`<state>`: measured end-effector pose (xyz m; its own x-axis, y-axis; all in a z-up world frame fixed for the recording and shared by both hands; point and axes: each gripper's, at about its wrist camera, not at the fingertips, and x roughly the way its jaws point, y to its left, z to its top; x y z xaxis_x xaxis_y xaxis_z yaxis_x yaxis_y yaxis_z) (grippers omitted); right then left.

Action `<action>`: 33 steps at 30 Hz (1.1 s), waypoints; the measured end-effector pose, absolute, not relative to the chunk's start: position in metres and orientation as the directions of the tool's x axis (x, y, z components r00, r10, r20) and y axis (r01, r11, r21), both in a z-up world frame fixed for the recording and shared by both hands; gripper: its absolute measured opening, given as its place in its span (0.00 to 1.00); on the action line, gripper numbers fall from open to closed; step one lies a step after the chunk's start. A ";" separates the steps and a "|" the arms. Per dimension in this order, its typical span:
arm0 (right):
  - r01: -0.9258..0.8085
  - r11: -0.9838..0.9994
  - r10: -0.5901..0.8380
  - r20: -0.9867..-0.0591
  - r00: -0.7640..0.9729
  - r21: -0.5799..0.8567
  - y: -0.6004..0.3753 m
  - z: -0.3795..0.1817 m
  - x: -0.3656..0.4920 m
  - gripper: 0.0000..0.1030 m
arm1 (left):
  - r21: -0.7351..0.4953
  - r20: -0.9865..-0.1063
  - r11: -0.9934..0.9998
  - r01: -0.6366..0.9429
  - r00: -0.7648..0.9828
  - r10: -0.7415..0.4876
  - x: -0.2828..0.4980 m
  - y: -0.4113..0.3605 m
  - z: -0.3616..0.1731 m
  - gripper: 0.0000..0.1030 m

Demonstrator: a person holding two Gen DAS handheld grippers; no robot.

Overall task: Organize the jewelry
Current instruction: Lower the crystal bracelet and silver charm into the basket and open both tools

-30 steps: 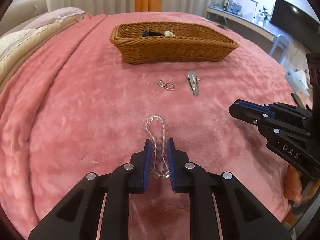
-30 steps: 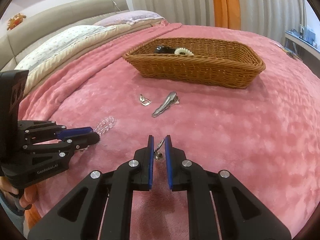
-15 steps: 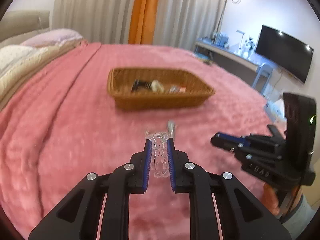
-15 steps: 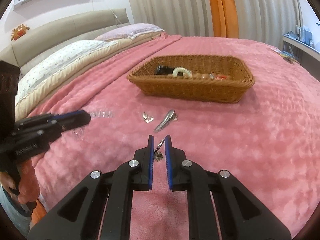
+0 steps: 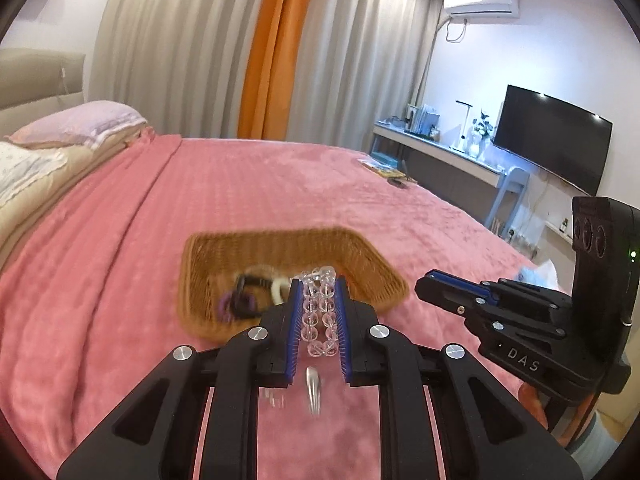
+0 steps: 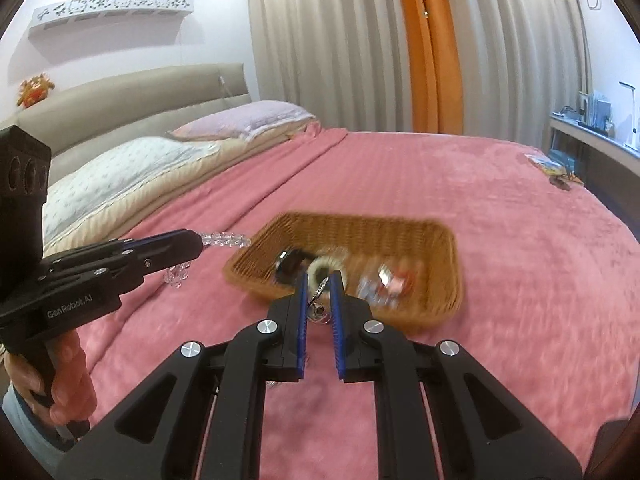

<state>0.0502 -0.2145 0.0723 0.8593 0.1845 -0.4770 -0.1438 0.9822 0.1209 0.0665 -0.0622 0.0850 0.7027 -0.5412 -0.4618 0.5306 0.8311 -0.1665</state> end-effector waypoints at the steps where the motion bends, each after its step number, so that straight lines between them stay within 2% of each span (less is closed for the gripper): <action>1: -0.139 0.982 0.183 -0.479 0.859 0.125 -0.218 0.072 0.057 0.09 | -0.164 -0.463 0.834 0.526 0.706 -0.536 0.073 -0.065 0.086 0.14; 9: -0.086 0.970 0.202 -0.553 0.808 0.228 -0.252 0.044 0.144 0.09 | -0.220 -0.511 0.843 0.491 0.678 -0.528 0.144 -0.093 0.065 0.13; 13: -0.081 0.970 0.205 -0.598 0.775 0.227 -0.258 0.027 0.171 0.09 | -0.252 -0.557 0.844 0.474 0.642 -0.527 0.171 -0.100 0.040 0.00; 25: -0.051 0.963 0.223 -0.676 0.703 0.265 -0.266 -0.008 0.191 0.10 | -0.290 -0.613 0.836 0.466 0.580 -0.537 0.192 -0.102 0.004 0.01; 26: -0.047 0.961 0.225 -0.676 0.702 0.272 -0.268 -0.008 0.192 0.14 | -0.299 -0.611 0.828 0.474 0.571 -0.547 0.191 -0.101 0.006 0.10; 27: -0.043 0.959 0.228 -0.671 0.705 0.280 -0.271 -0.008 0.190 0.24 | -0.306 -0.608 0.825 0.475 0.569 -0.554 0.189 -0.099 0.008 0.28; 28: -0.038 0.957 0.228 -0.659 0.716 0.289 -0.274 -0.005 0.186 0.31 | -0.310 -0.599 0.825 0.472 0.577 -0.555 0.187 -0.096 0.012 0.39; 29: -0.033 0.956 0.224 -0.650 0.726 0.293 -0.275 -0.001 0.183 0.45 | -0.311 -0.585 0.828 0.466 0.593 -0.553 0.183 -0.092 0.016 0.53; 30: -0.033 0.954 0.225 -0.637 0.737 0.299 -0.277 0.003 0.180 0.48 | -0.314 -0.569 0.828 0.464 0.607 -0.555 0.179 -0.088 0.020 0.55; 33: -0.038 0.945 0.239 -0.604 0.760 0.326 -0.280 0.017 0.167 0.48 | -0.333 -0.538 0.819 0.466 0.619 -0.572 0.166 -0.074 0.034 0.56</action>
